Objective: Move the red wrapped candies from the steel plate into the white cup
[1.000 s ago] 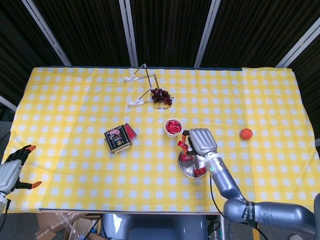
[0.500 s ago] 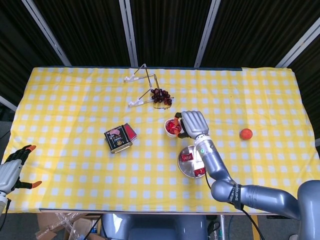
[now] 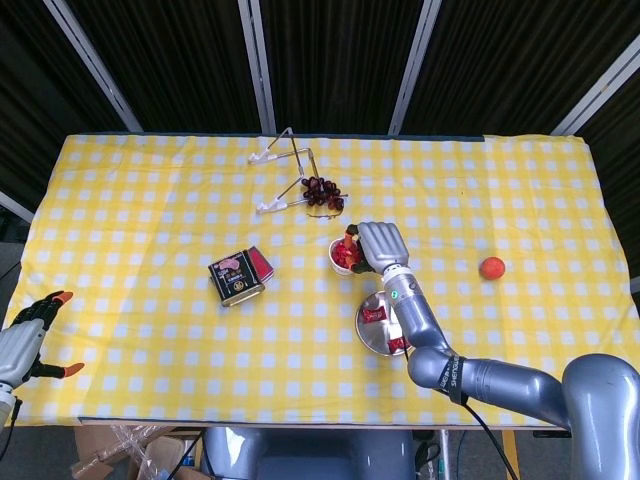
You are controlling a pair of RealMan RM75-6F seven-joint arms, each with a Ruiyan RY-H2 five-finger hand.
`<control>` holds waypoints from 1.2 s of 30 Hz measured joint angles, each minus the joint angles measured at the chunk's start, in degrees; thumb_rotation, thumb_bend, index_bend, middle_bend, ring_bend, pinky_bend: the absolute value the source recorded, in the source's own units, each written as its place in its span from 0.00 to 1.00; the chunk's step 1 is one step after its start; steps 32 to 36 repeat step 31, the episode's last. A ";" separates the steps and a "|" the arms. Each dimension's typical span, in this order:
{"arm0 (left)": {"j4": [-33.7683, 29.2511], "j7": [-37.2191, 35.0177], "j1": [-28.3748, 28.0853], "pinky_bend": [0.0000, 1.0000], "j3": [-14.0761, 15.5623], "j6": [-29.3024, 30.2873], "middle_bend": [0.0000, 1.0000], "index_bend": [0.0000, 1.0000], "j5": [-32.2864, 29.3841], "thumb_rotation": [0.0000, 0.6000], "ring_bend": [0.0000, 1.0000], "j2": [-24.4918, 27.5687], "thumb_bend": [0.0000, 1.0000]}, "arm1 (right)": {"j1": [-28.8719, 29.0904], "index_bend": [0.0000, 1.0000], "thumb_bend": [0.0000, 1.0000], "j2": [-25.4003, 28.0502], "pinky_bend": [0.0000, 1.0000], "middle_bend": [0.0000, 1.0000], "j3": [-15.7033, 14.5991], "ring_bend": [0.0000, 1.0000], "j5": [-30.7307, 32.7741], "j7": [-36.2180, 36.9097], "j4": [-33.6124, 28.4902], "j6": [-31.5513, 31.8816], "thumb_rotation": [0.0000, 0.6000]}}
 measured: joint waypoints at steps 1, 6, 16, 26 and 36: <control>-0.02 -0.06 0.00 0.00 0.01 0.00 0.00 0.00 0.07 1.00 0.00 0.02 0.09 | 0.03 0.40 0.45 0.02 0.93 0.81 -0.08 0.96 0.03 -0.17 -0.02 0.26 1.00; -0.01 -0.15 0.08 0.00 0.03 0.17 0.00 0.00 0.16 1.00 0.00 0.02 0.09 | -0.04 0.34 0.42 0.44 0.93 0.81 0.29 0.96 -0.94 -0.17 -0.97 2.45 1.00; 0.05 -0.11 0.43 0.00 -0.12 1.36 0.00 0.00 0.50 1.00 0.00 -0.30 0.09 | -2.69 0.33 0.42 5.14 0.82 0.76 1.20 0.86 -5.64 0.93 -9.32 8.57 1.00; 1.27 -1.44 1.72 0.00 -0.65 6.07 0.00 0.00 4.11 1.00 0.00 -1.84 0.09 | -15.80 0.05 0.41 17.32 0.21 0.21 -6.51 0.10 -23.44 4.41 -21.42 21.15 1.00; 2.97 -1.56 2.86 0.00 -0.78 10.10 0.00 0.00 7.33 1.00 0.00 -3.19 0.09 | -26.36 0.00 0.37 23.67 0.01 0.00 -15.48 0.00 -33.14 6.42 -24.77 29.53 1.00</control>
